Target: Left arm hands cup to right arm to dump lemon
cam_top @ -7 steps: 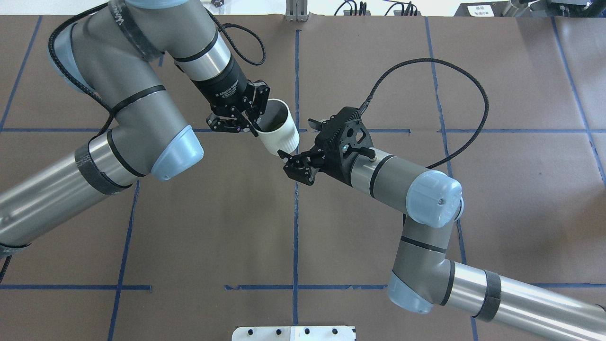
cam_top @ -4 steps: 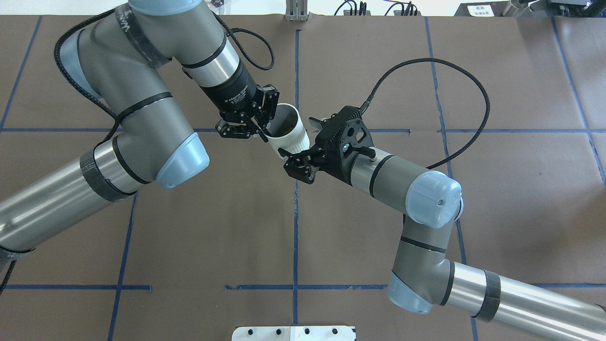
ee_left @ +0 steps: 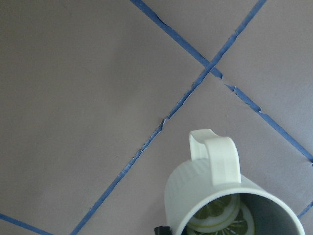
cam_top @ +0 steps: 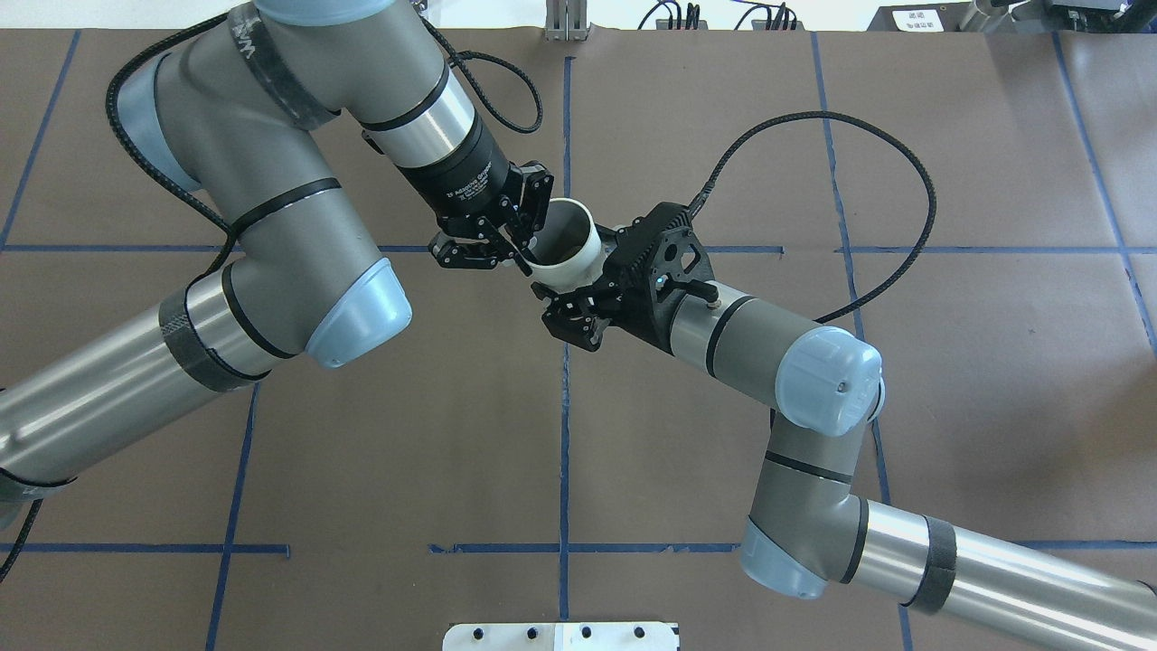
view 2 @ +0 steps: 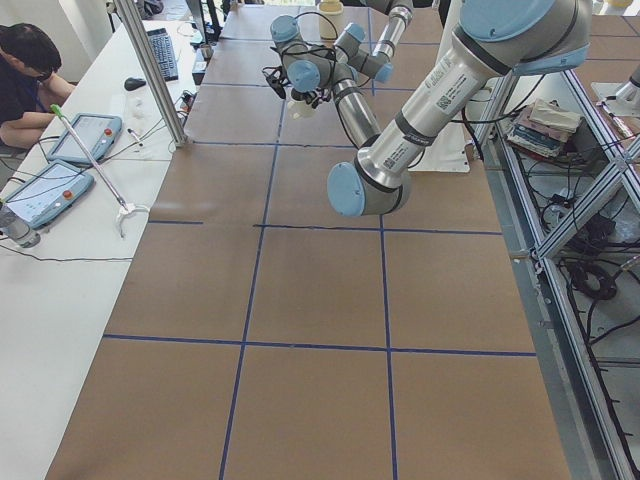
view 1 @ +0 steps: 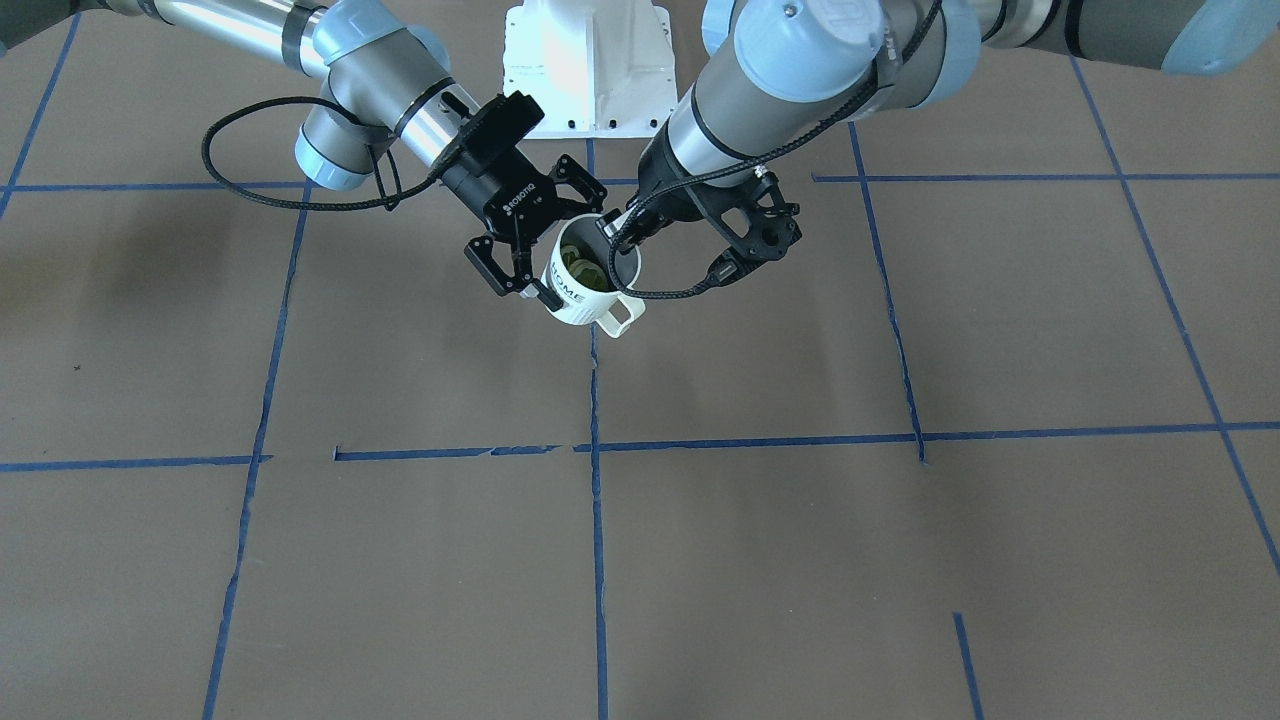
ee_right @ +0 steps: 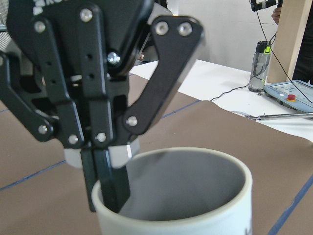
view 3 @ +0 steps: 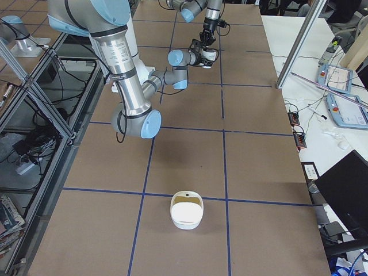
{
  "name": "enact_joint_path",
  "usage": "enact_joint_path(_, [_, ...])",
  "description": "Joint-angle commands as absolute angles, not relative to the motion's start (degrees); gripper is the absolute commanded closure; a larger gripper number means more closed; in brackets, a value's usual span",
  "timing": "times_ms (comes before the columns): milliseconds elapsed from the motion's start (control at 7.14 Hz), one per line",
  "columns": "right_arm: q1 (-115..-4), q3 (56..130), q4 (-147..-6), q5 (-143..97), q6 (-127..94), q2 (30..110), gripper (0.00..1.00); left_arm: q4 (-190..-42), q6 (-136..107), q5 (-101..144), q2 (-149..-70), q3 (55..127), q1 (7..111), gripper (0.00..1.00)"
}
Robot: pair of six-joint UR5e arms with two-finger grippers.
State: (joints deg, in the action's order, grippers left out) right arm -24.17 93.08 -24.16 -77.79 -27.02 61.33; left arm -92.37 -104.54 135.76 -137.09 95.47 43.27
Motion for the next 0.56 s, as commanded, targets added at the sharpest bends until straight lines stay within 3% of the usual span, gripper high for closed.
enact_joint_path(0, [-24.0, 93.4, -23.8, -77.9, -27.7, 61.3, 0.41, -92.5, -104.2, 136.1, -137.0, 95.9, 43.2, 0.79])
enact_joint_path(140, [-24.0, 93.4, -23.9, -78.1, -27.7, 61.3, 0.82, -92.8, -101.8, 139.7, -136.8, 95.9, 43.8, 0.01])
enact_joint_path(420, [-23.5, 93.3, -24.0, -78.2, -27.7, 61.7, 0.99, -92.7, -100.6, 144.8, -136.6, 95.9, 48.3, 0.00])
